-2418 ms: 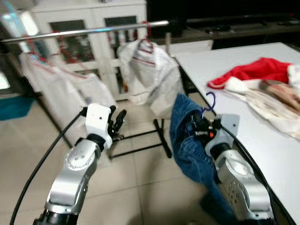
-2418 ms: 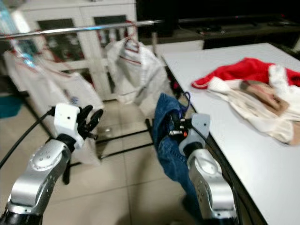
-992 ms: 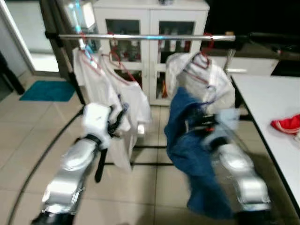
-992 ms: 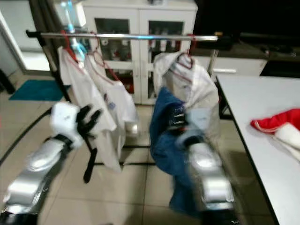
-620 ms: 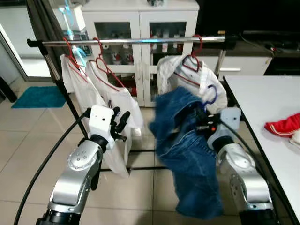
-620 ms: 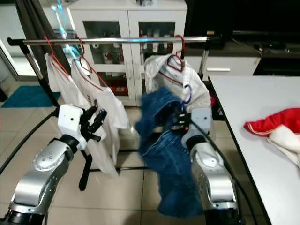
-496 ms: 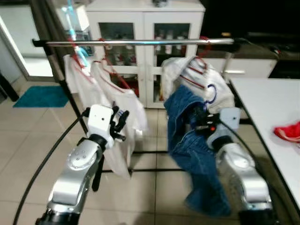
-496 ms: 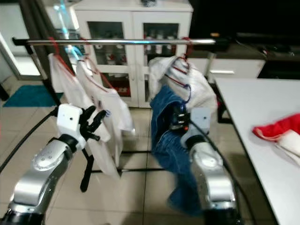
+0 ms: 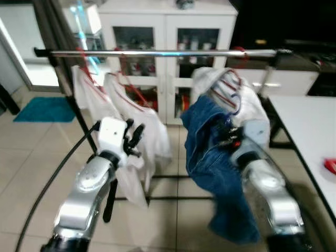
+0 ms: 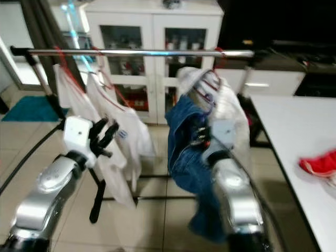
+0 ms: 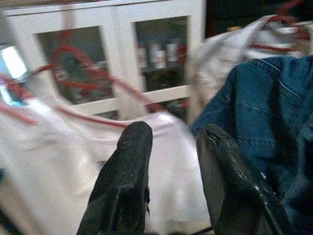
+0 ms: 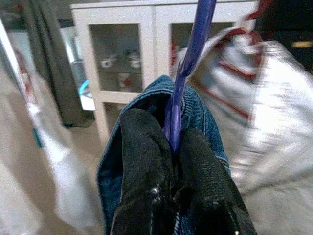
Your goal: Hang hanger
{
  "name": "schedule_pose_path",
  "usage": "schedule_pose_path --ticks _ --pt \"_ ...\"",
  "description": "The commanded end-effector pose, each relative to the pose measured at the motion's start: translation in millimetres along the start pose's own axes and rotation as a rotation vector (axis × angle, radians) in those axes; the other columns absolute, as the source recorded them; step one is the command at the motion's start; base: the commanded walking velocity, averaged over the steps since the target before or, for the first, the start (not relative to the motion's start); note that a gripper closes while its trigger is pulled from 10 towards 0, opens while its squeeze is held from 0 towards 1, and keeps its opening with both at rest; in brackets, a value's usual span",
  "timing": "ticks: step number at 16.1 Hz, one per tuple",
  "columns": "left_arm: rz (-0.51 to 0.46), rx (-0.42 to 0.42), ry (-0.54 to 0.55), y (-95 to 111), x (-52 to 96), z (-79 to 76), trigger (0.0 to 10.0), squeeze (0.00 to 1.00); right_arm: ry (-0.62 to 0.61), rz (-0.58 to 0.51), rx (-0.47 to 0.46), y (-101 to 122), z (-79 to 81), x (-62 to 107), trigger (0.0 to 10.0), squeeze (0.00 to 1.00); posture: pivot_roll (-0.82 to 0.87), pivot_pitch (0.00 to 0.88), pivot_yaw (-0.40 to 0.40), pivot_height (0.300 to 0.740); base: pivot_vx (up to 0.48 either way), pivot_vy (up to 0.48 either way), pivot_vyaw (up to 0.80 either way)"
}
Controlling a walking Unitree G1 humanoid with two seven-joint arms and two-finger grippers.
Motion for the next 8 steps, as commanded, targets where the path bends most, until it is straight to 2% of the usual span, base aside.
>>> schedule_pose_path --ticks 1,8 --pt "-0.021 -0.002 -0.004 6.2 -2.6 -1.8 10.0 0.0 -0.009 -0.062 0.04 13.3 -4.3 -1.1 10.0 0.0 -0.08 0.0 0.032 0.719 0.356 0.0 0.0" --pt "-0.023 -0.007 -0.002 6.5 -2.8 -1.3 10.0 0.0 -0.005 -0.07 0.071 15.2 -4.8 -3.2 10.0 0.0 -0.08 0.0 0.03 0.719 0.355 0.0 0.0"
Point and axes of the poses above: a point about 5 cm out from each wrist's last joint towards the gripper, its own x axis pointing back from the gripper into the wrist, its own y axis along the axis of the wrist's last joint, z = x × y, the point moved 2 cm from there along -x, pointing out of the wrist towards the gripper, and after that the axes turned 6 degrees about x, right-handed, at the moved point
